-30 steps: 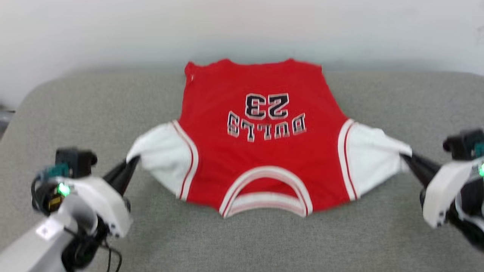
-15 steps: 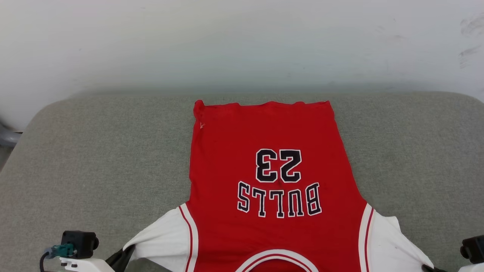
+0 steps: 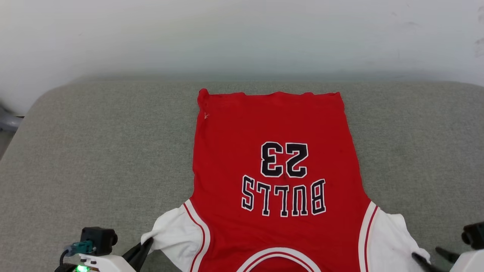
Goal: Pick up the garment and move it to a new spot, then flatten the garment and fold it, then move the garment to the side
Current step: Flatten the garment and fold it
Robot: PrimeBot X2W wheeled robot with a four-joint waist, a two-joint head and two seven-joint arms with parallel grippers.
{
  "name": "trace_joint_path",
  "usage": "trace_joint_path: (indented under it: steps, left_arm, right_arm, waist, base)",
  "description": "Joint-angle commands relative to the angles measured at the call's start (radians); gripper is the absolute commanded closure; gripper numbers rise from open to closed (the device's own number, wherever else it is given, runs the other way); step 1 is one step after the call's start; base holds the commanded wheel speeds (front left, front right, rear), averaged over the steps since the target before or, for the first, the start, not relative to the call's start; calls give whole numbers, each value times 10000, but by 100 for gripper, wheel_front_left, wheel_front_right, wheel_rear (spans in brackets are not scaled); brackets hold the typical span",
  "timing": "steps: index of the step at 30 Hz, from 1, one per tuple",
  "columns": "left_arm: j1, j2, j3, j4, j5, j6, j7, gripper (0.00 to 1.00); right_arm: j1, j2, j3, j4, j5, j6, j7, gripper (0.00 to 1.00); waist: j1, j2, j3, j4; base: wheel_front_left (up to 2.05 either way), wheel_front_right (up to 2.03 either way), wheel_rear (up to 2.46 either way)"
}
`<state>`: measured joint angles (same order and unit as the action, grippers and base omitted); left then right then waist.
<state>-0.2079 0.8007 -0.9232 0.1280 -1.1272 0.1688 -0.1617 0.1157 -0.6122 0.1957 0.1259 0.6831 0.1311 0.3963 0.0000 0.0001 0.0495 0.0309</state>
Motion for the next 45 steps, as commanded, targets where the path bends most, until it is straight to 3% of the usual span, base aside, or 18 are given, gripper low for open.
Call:
trace_joint_path:
  steps: [1,8,15,19,20,28,37,45]
  left_arm:
    - [-152,-38,20,-41,97,67,-49,100]
    - [-903,-262,224,-684,639,339,-346,100]
    - [-1678,-682,437,-1500,1226,625,-612,100]
    - [-2182,-903,390,-1778,1687,676,-670,100]
    - [-2540,-1049,379,-1895,2051,750,-720,100]
    - [-3074,-1425,435,-2468,2598,853,-845,100]
    - [-3294,-1716,455,-2652,2982,791,-943,100]
    - [-3310,-1990,534,-2277,3102,624,-986,100]
  right_arm:
    - [-302,-25,-179,-157,-83,-7,-26,0]
    - [-1809,-366,-1533,-1310,-318,-7,308,0]
    - [-4835,-837,-1663,-1877,-324,-7,2034,0]
    - [-7078,-1111,-1300,-1320,-516,-7,3604,0]
    - [-8680,-1126,-933,-606,-848,-7,4694,0]
    - [-11642,-508,-385,1677,-1479,-7,7654,0]
    - [-12815,-40,-655,3010,-2521,-7,8364,0]
    - [-11570,320,-656,3794,-2487,-4,8401,0]
  waist:
    - [0,-1,106,81]
    - [0,-1,939,550]
    - [0,-1,2385,1176]
    - [0,-1,3254,1584]
    - [0,-1,3774,1851]
    - [0,-1,4787,2475]
    - [0,-1,5622,2995]
    - [0,-1,5800,3050]
  base:
    - [0,0,0]
    - [0,0,0]
    - [0,0,0]
    - [0,0,0]
    - [0,0,0]
    - [0,0,0]
    - [0,0,0]
    - [0,0,0]
